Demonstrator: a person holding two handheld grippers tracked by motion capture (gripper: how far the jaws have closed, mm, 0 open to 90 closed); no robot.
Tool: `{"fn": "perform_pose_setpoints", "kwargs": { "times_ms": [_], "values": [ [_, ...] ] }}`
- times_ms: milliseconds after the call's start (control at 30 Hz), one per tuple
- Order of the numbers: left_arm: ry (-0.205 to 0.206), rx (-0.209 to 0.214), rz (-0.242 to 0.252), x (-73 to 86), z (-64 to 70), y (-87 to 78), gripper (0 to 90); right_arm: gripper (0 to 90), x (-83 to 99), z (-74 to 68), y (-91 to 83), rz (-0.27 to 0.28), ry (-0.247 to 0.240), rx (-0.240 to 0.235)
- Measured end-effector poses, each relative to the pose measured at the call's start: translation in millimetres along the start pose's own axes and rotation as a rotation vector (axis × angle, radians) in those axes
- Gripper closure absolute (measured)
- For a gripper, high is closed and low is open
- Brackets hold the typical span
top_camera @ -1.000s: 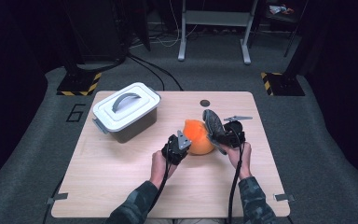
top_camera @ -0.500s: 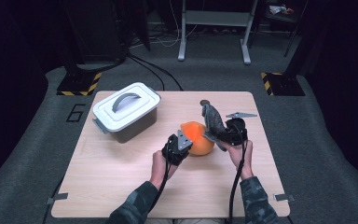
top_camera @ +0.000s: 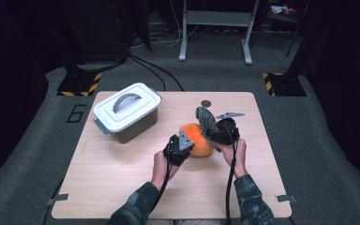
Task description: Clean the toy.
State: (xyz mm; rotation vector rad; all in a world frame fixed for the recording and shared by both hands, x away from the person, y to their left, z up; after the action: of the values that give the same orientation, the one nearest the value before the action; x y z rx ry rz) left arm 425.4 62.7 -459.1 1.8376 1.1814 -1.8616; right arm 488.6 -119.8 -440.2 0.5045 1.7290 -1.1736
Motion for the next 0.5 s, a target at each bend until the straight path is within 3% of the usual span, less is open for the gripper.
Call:
{"fn": "perform_pose_setpoints", "kwargs": {
  "times_ms": [133,333,400,500],
  "values": [
    [0.004,-0.003,0.002,0.5,0.0,0.5,89.8,68.7,11.6,14.2,4.1,-0.043,0.032,0.065],
    [0.009,0.001,0.007,0.9,1.3,1.8,89.6,69.0,33.1,32.2,11.3,-0.110,0.107,0.086],
    [0.009,0.001,0.009,0.8,1.5,2.1,89.6,69.1,37.0,35.0,12.5,-0.126,0.111,0.087],
    [0.012,0.004,0.011,0.4,1.3,1.9,89.6,69.8,39.4,39.7,10.6,-0.119,0.138,0.084]
  ]
}}
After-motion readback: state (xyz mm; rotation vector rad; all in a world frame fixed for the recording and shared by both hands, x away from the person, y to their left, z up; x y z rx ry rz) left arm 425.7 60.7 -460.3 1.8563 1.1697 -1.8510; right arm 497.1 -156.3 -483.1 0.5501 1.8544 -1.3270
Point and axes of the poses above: each handheld gripper's, and its own axes: y roughly forward along the jaws, x roughly out of its underside, z roughly to its right, the point moved 2 cm from there along y, roughly forward along the jaws, and after that the axes turned 13 degrees about z, right-handed, at the moved point
